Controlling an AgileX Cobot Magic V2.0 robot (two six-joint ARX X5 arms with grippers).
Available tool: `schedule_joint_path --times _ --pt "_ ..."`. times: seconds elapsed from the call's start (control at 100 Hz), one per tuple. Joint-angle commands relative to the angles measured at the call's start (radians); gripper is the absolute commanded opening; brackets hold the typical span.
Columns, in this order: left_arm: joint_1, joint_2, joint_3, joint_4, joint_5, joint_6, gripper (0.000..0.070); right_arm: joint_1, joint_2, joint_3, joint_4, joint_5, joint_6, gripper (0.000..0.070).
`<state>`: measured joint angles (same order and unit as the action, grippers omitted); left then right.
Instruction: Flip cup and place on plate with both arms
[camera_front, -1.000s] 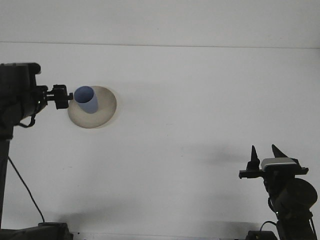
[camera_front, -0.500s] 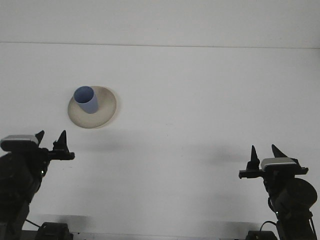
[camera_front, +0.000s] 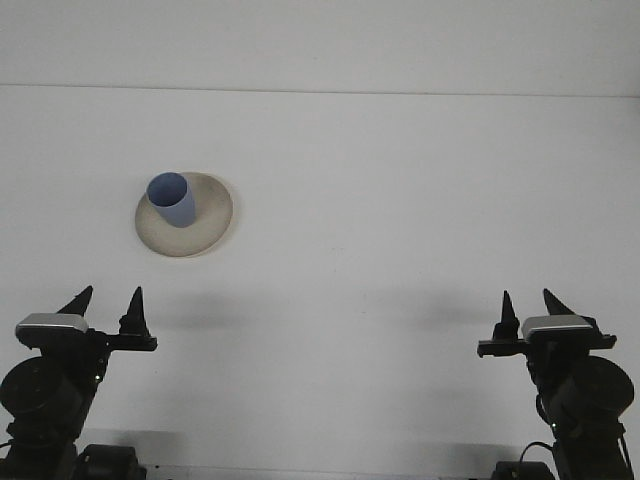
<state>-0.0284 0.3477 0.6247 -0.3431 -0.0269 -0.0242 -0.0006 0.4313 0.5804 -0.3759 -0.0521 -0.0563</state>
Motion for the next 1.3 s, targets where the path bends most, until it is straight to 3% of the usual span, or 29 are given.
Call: schedule_joint_path --times 0.0,0.18,0.26,0.3,0.39,0.43,1.29 --pt "0.0 0.003 0.011 0.016 0.001 0.009 0.0514 0.001 0.0 0.007 0.014 0.0 -0.012 0.0405" --pt "0.0 0.003 0.011 0.016 0.001 0.009 0.0498 0.001 0.0 0.007 0.016 0.0 -0.012 0.0402" --pt "0.0 0.003 0.011 0.014 0.001 0.009 0.0474 0.001 0.0 0.007 0.017 0.0 -0.012 0.0334" --pt "0.0 0.003 0.011 0.013 0.001 0.009 0.039 0.001 0.0 0.007 0.016 0.0 -0.012 0.0257" --pt "0.0 0.003 0.011 0.003 0.001 0.009 0.0105 0.001 0.0 0.007 0.016 0.0 -0.012 0.0038" --pt "0.0 0.003 0.011 -0.003 0.001 0.009 0.0 0.001 0.0 0.007 0.017 0.0 -0.012 0.0" --pt "0.0 0.003 0.012 -0.007 0.001 0.009 0.0011 0.001 0.0 0.007 0.039 0.0 -0.012 0.0"
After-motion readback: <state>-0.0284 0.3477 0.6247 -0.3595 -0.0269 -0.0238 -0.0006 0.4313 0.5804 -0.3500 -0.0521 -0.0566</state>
